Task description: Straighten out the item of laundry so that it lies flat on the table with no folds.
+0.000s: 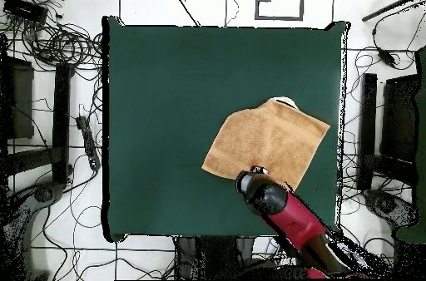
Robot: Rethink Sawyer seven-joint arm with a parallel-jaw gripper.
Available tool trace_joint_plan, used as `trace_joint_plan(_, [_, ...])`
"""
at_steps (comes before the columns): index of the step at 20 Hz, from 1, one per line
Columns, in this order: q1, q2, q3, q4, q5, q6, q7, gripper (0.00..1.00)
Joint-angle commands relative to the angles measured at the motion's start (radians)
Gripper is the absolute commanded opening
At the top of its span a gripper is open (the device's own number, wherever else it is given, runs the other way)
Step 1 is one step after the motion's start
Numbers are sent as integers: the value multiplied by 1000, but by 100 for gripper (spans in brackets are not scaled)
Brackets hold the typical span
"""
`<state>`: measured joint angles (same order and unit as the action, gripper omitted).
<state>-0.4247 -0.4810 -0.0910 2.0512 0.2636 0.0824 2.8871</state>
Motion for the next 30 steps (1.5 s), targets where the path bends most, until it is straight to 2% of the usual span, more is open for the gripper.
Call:
trace_joint_plan(1, [14,35,122,58,63,133,119,0])
trace_joint_plan(5, [53,-32,40,11,59,309,103,0])
trace_joint_plan(11, [85,-244,-63,-14,-5,628,113,0])
trace_joint_plan(13, [84,-296,-78,-9,-17,687,108,0])
trace_joint_plan(17, [79,-341,-94,-4,-23,738,87,0])
trace_joint_plan(19, [79,-323,-84,8,-9,695,81,0])
trace_joint_plan(21, [62,-247,-43,42,23,539,68,0])
trace_joint_plan(24, [0,-96,67,77,58,261,57,0])
trace_joint_plan(27, [-35,4,139,78,54,82,87,0])
trace_joint_plan(30, [-1,72,134,37,56,26,150,0])
